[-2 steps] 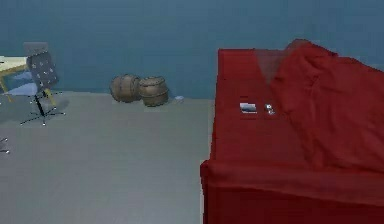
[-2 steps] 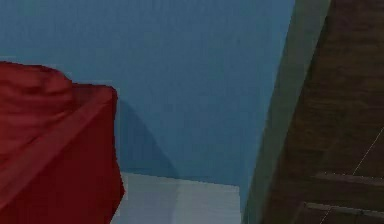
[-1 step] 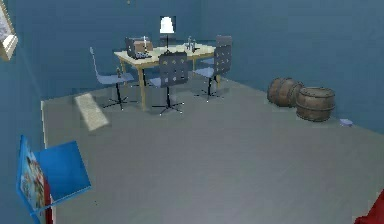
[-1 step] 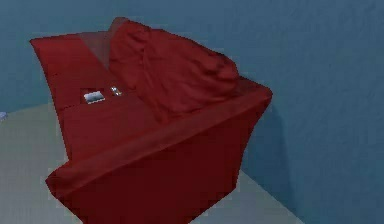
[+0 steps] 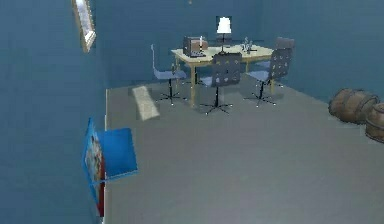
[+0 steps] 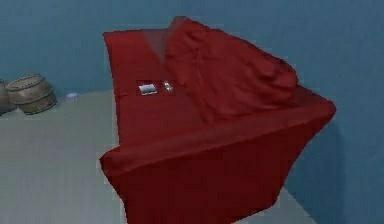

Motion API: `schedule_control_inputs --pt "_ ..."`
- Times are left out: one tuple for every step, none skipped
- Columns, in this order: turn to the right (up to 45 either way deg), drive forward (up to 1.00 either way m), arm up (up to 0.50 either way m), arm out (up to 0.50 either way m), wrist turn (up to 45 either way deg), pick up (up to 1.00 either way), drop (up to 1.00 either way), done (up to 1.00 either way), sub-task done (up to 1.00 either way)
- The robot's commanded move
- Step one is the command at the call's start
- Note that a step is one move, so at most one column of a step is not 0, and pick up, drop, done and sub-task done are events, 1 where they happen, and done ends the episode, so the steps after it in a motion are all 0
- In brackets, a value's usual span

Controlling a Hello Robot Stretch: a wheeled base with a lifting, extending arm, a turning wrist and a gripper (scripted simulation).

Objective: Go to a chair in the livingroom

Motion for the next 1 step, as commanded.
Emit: schedule_control_inputs --pt "0.0 0.1 0.0 0.0 0.0 0.0 0.0 0.0 0.0"
